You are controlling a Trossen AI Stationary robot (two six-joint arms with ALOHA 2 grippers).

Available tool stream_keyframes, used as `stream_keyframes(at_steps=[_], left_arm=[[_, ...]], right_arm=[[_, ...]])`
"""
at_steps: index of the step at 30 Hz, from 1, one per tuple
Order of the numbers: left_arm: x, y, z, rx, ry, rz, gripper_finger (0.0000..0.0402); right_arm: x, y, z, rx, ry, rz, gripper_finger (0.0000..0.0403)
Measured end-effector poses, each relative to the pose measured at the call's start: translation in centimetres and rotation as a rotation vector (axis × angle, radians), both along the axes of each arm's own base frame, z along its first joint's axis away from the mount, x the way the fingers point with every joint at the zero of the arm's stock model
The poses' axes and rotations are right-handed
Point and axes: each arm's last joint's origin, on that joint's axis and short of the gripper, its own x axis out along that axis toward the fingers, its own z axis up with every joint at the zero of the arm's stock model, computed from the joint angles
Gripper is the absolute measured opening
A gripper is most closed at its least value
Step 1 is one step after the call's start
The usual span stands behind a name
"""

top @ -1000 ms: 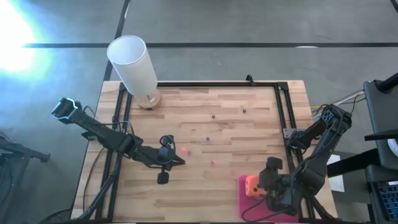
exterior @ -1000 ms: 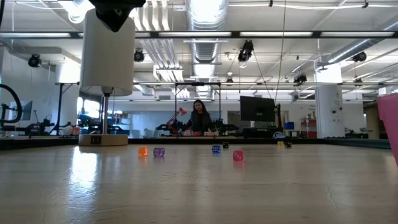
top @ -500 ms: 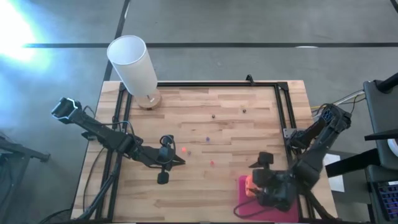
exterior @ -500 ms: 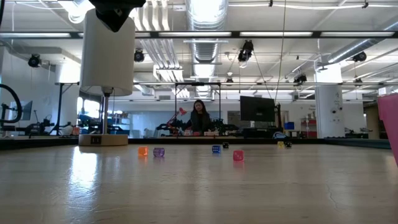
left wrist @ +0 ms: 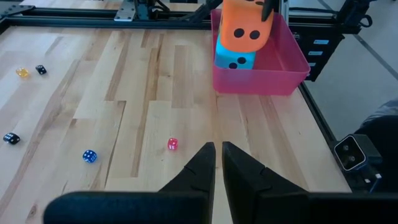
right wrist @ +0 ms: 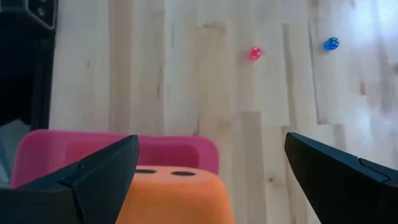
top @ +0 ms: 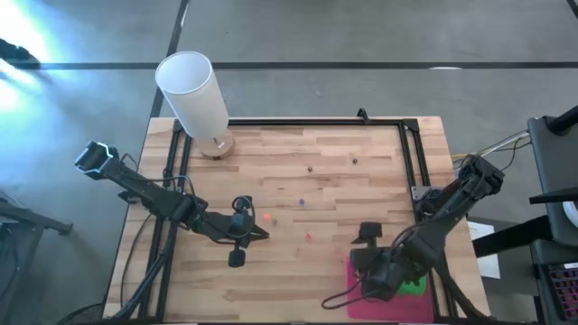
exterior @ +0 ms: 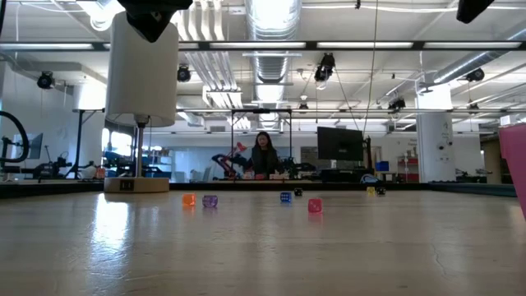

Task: Pick & Place Dice
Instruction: Put the large orange die into the bin

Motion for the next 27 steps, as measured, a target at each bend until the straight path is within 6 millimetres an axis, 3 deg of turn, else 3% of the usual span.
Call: stream_keyframes(at_steps=[27], left_arm=[[0.00, 0.01, 0.00, 0.000, 0.000, 0.000, 0.0036]], right_arm=[[-0.78, -0.22, 0.14, 0.059, 0.136, -0.066, 0.0400]])
